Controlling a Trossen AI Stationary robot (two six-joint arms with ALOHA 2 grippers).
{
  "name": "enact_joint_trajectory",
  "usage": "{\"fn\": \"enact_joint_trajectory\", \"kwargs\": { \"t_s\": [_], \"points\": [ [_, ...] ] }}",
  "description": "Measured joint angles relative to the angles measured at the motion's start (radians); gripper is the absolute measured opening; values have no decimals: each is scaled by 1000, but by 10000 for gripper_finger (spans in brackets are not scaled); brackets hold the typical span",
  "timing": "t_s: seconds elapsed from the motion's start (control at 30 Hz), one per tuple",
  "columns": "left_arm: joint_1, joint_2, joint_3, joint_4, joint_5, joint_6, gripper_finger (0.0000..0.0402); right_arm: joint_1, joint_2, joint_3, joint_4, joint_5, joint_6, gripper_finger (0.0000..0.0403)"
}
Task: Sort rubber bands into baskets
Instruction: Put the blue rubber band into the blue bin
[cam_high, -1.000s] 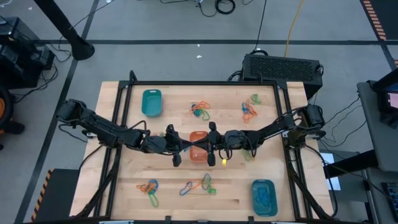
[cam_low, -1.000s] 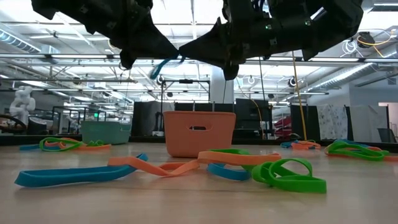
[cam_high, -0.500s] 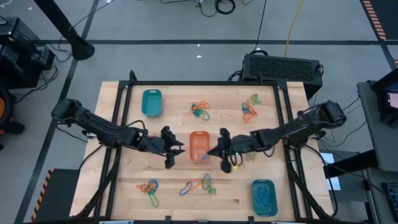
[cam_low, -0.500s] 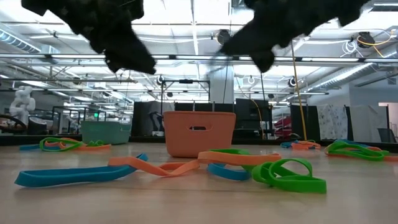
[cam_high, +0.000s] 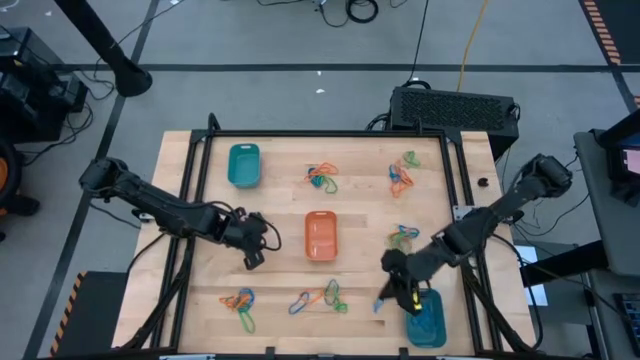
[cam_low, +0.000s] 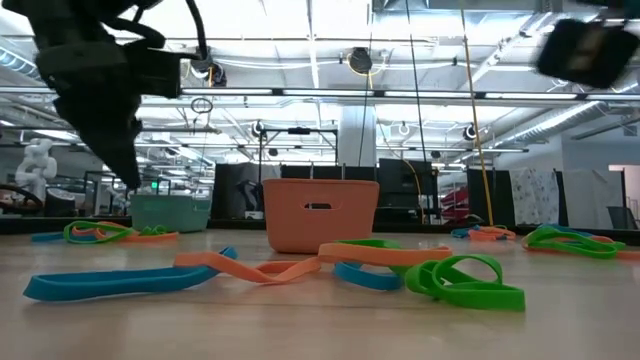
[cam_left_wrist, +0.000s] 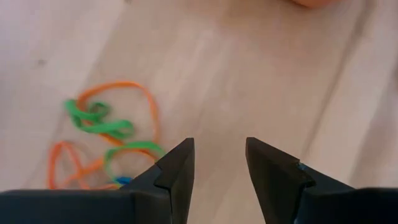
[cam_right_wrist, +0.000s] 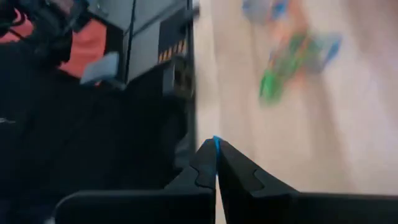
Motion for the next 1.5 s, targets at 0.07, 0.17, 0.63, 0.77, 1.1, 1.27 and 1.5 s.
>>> {"fn": "enact_joint_trajectory", "kwargs": {
  "t_s": [0.07,0.17,0.63,0.77,1.1,1.27,1.5],
  "points": [
    [-17,0,0,5,26,-1,151,37,-1,0,-28,-33,119,0],
    [-47,0,0,11,60,-11,151,98,-1,0,-91,-102,311,0],
    [-180,99,-32,533,59,99,151,267,17,0,-433,-124,772,0],
    [-208,156,-33,573,60,39,151,267,44,0,-437,-107,771,0],
    [-250,307,26,676,95,34,151,261,60,0,-445,-107,750,28],
    [-250,297,70,573,139,-24,151,254,60,0,-445,-110,727,79],
    [-255,246,140,342,156,-71,148,247,60,0,-442,-142,658,129]
  ]
}}
